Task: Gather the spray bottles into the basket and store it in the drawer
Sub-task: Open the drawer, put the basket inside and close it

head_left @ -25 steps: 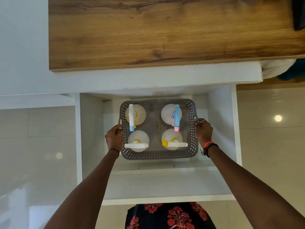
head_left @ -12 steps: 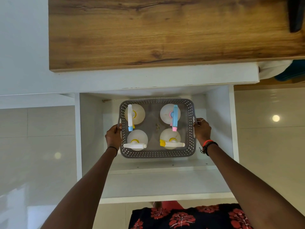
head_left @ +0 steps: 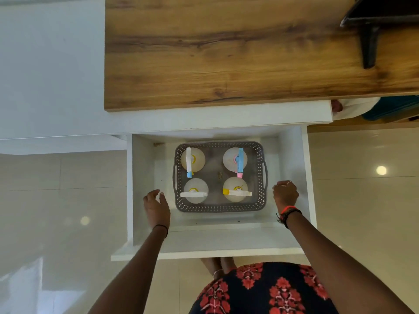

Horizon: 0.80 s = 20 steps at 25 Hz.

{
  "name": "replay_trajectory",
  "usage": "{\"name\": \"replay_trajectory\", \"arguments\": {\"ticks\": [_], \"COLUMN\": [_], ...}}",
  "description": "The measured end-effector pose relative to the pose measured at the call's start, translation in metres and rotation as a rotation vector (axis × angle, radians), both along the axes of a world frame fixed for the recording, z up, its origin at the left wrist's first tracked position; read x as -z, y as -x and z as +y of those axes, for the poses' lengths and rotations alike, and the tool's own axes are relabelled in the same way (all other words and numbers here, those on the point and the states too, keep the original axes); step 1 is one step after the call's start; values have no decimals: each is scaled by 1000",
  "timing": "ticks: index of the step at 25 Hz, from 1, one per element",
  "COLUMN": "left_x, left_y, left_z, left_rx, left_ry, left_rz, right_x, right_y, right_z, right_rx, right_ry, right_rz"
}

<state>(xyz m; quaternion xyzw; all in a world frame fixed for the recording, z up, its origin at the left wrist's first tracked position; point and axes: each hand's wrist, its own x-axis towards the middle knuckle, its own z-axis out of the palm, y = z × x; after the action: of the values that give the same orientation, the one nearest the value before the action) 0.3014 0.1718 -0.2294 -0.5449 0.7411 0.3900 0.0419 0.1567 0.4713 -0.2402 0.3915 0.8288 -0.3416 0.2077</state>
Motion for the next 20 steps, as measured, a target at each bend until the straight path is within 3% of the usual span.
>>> {"name": "replay_trajectory", "arguments": {"ticks": [4, 9, 12, 16, 20], "left_x": [-35, -59, -61, -61, -63], "left_y": [-39, -71, -71, -64, -60], "left_z": [25, 63, 63, 59, 62], "left_rx": [346, 903, 1029, 1215, 1258], "left_ry": [9, -261, -288, -242, -205], "left_rz": [7, -191, -197, -231, -264], "right_x": [-27, -49, -56, -68, -73], "right_y": [-41, -108, -131, -127, -117], "right_z": [0, -8, -12, -12, -9], "right_rx": [-223, -688, -973, -1077, -1282], "right_ry": [-13, 204, 238, 324, 304], "right_rz": [-27, -78, -160, -261, -299]}}
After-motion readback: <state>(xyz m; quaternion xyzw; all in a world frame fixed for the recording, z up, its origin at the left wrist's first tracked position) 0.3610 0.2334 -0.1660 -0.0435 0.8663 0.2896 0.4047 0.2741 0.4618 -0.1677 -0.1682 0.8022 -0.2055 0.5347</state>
